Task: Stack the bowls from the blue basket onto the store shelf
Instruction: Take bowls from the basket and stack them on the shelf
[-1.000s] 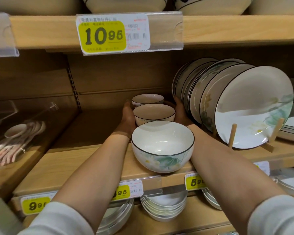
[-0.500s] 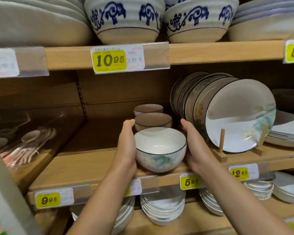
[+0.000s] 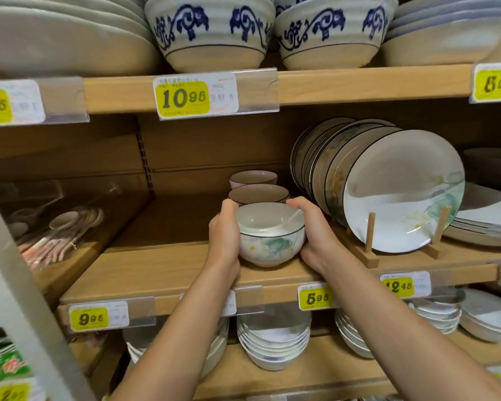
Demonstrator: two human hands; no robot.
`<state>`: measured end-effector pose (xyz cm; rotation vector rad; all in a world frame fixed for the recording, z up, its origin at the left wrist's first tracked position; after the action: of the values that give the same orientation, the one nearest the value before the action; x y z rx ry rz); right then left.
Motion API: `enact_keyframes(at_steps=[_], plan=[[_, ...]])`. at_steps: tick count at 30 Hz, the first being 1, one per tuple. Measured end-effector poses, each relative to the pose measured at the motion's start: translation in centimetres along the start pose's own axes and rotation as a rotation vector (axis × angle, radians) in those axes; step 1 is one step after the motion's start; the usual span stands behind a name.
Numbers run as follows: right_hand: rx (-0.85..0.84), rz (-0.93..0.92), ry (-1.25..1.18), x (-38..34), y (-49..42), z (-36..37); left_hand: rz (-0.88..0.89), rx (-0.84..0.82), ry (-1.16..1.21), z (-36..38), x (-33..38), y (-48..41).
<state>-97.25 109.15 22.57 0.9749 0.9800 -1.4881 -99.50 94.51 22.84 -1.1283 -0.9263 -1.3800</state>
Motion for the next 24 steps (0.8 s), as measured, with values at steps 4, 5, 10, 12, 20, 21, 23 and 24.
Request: enact_keyframes(at_steps=[4, 5, 10, 12, 20, 21, 23, 24], plan=[[0.011, -0.004, 0.015, -0.2, -0.5, 0.1, -0.022, 0.034, 0.001, 0.1, 0.1, -0.7], [0.014, -0.004, 0.014, -0.2, -0.6, 0.1, -0.018, 0.037, -0.002, 0.1, 0.1, -0.8], [0.014, -0.001, 0.022, -0.2, -0.9, -0.1, -0.016, 0.04, 0.0, 0.0, 0.0, -1.1], [0.01, -0.005, 0.018, -0.2, -0.9, 0.0, -0.011, 0.039, -0.003, 0.0, 0.0, -1.0], [0.081, 0.006, 0.036, -0.4, 0.0, 0.1, -0.027, -0.004, -0.073, -0.1, 0.7, 0.1], [0.102, 0.0, 0.045, -0.5, 0.3, 0.1, -0.017, -0.001, -0.078, -0.3, 0.9, 0.3], [0.125, -0.015, 0.067, -0.8, 1.0, 0.2, 0.011, 0.02, -0.074, -0.8, 1.4, 1.0], [0.132, -0.023, 0.078, -0.8, 1.4, 0.2, 0.033, 0.025, -0.065, -1.1, 1.7, 1.4]])
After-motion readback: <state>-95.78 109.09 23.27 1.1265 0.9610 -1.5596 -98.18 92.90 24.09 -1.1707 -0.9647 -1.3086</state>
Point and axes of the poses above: each hand's wrist, its own y-axis away from the middle knuckle, its own z-axis out of the palm, x = y × z, the point moved 4 cm from there along -y, towards the middle knuckle, and after that the axes turned 7 degrees about -x, right-handed, at the moved point
